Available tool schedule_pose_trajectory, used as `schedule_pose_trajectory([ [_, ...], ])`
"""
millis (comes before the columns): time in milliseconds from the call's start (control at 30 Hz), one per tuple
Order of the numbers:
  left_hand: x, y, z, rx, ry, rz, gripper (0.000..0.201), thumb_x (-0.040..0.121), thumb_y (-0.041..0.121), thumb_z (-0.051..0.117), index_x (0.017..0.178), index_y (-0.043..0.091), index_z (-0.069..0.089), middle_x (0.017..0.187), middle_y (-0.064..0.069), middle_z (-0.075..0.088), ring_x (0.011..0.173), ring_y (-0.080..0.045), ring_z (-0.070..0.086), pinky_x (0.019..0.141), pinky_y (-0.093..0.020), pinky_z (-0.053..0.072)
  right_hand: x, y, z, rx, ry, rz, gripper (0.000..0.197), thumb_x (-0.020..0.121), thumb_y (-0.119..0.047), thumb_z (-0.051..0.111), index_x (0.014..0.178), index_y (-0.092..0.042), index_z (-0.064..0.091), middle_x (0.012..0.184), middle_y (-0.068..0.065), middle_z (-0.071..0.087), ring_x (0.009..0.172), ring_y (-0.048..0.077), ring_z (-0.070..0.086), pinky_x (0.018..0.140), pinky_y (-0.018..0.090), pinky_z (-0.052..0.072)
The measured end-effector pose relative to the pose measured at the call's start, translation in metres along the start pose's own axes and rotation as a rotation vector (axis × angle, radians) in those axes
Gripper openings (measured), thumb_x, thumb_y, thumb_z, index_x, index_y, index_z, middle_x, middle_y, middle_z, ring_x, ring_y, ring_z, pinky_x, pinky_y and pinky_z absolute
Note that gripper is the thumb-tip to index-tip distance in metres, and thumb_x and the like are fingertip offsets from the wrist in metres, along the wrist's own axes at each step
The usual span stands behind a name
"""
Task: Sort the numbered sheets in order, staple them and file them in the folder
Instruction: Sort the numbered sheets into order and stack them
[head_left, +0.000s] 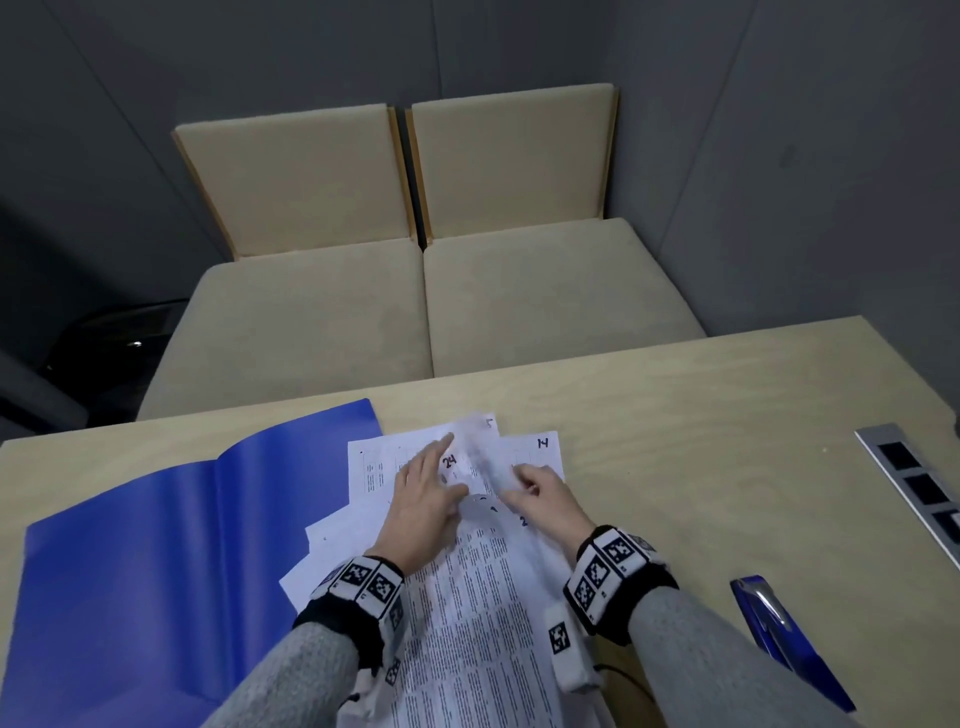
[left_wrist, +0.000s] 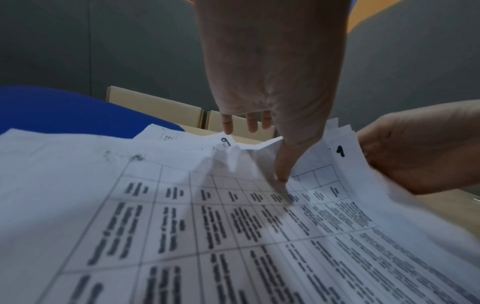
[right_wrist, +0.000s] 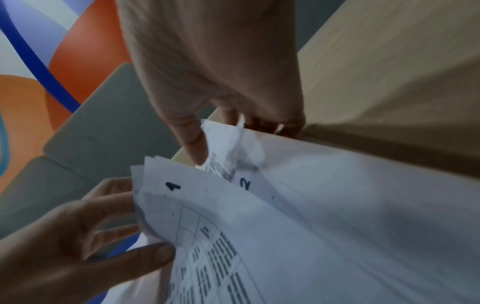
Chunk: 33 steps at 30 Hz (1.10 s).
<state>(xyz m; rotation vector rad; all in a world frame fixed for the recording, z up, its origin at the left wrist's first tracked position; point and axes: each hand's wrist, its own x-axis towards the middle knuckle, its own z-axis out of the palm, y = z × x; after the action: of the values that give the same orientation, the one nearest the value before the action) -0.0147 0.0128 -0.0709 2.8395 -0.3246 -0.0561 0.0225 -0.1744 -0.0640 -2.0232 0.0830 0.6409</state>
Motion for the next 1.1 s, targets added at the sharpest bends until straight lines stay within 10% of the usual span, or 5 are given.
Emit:
schedule_pose_trajectory([
  [200,0.001,-0.014,-0.011,-0.072,0.129,0.066,0.013,0.072,0.016,0.075,0.077,0.024,0.067,0.151,-0.013,0.030,0.144,-0.033,0.017,0.111,-0.050,0.026,-0.016,0.011,-0.003,0.102,-0.326,-0.005,0.057,0.069,-0.087,0.043,0.110,-0.052,0.061,0.130,-0.015,0.051,0.125,0.010,0.045,0.112,0.048,0.025],
  [367,-0.014,-0.015,-0.018,-0.113,0.134,0.123,0.023,0.069,0.006,0.075,0.078,0.020,0.059,0.120,-0.008,0.051,0.123,-0.022,0.036,0.068,-0.031,0.054,0.005,0.016,-0.012,0.073,0.351,0.096,0.026,0.083,-0.044,0.054,0.104,-0.032,0.062,0.129,0.003,0.048,0.118,0.024,0.051,0.102,0.047,0.040],
  [467,-0.023,-0.018,-0.017,-0.104,0.133,0.142,0.028,0.066,0.005,0.077,0.081,0.020,0.058,0.114,-0.005,0.050,0.119,-0.022,0.038,0.059,-0.021,0.045,0.018,0.015,-0.013,0.155,0.357,0.188,0.055,0.080,-0.021,0.064,0.130,-0.017,0.044,0.130,0.008,0.047,0.118,0.026,0.050,0.104,0.044,0.039],
  [800,-0.029,-0.023,-0.015,-0.010,0.162,0.158,0.015,0.061,0.000,0.074,0.068,0.011,0.067,0.117,-0.012,0.052,0.126,-0.030,0.038,0.083,-0.035,0.054,-0.034,0.016,0.016,0.067,0.072,-0.322,0.004,0.080,-0.014,0.072,0.083,-0.012,0.071,0.084,0.004,0.061,0.080,0.018,0.058,0.072,0.026,0.044],
  [1100,-0.027,-0.019,-0.012,-0.119,0.171,0.166,0.019,0.073,0.000,0.065,0.078,0.016,0.056,0.151,-0.019,0.028,0.143,-0.036,0.022,0.110,-0.042,0.029,-0.007,0.016,-0.003,0.101,0.554,-0.203,0.043,0.077,0.000,0.068,0.104,-0.020,0.041,0.115,0.000,0.033,0.100,0.023,0.054,0.083,0.029,0.045],
])
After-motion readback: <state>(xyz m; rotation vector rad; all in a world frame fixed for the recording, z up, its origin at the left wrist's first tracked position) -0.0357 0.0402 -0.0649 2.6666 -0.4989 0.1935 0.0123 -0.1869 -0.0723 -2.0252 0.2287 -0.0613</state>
